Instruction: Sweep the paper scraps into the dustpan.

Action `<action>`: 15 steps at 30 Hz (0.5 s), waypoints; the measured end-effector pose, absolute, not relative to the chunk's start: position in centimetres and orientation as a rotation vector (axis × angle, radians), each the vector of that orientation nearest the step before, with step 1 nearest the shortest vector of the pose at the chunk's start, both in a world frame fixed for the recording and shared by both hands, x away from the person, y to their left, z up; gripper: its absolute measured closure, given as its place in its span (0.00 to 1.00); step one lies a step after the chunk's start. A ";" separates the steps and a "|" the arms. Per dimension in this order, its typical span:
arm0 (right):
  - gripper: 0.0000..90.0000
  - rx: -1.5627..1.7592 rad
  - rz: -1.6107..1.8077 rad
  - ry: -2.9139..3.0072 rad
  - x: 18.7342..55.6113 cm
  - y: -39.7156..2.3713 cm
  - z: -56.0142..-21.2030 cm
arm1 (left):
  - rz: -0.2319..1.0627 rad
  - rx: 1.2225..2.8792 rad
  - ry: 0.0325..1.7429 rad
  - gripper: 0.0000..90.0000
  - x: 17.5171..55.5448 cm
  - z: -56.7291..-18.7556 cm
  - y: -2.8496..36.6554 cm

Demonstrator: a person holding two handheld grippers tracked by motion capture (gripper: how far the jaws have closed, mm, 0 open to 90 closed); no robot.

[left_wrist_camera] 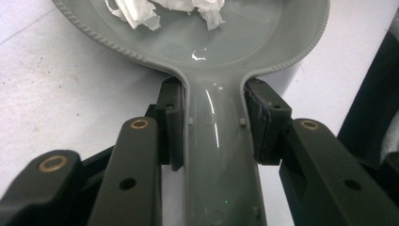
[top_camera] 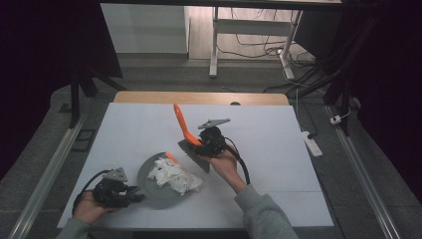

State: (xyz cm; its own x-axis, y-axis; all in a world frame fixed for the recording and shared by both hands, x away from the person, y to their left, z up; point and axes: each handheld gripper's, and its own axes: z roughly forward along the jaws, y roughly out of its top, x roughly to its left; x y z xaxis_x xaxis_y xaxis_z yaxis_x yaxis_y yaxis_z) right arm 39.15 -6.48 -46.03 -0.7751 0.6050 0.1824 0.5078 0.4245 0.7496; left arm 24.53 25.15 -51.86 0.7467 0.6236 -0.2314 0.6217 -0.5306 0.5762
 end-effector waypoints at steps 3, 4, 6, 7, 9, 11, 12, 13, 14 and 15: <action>0.78 1.025 1.271 2.535 39.1 -7.6 -46.3 | -0.003 2.288 0.927 0.69 24.3 -51.9 25.4; 0.78 1.034 1.269 2.532 39.0 -7.9 -46.5 | -0.007 2.289 0.924 0.69 24.2 -51.9 25.6; 0.78 1.042 1.264 2.527 38.9 -8.4 -46.7 | -0.007 2.292 0.922 0.69 24.2 -51.9 25.7; 0.78 1.051 1.259 2.522 38.8 -8.6 -46.9 | -0.009 2.288 0.927 0.69 24.1 -51.9 25.7; 0.78 1.064 1.256 2.517 38.7 -8.9 -47.1 | -0.010 2.289 0.928 0.69 24.0 -51.8 25.8; 0.78 1.080 1.251 2.504 38.4 -9.6 -47.4 | -0.008 2.289 0.933 0.69 23.9 -51.8 25.8; 0.78 1.086 1.250 2.502 38.4 -9.8 -47.5 | -0.007 2.286 0.936 0.69 23.9 -51.8 25.8; 0.78 1.095 1.254 2.497 38.3 -10.0 -47.6 | -0.005 2.287 0.937 0.69 23.8 -51.8 25.7; 0.78 1.107 1.250 2.492 38.2 -10.2 -47.7 | -0.005 2.288 0.938 0.69 23.8 -51.8 25.7; 0.78 1.113 1.240 2.490 38.2 -10.3 -47.8 | -0.005 2.288 0.938 0.69 23.8 -51.8 25.7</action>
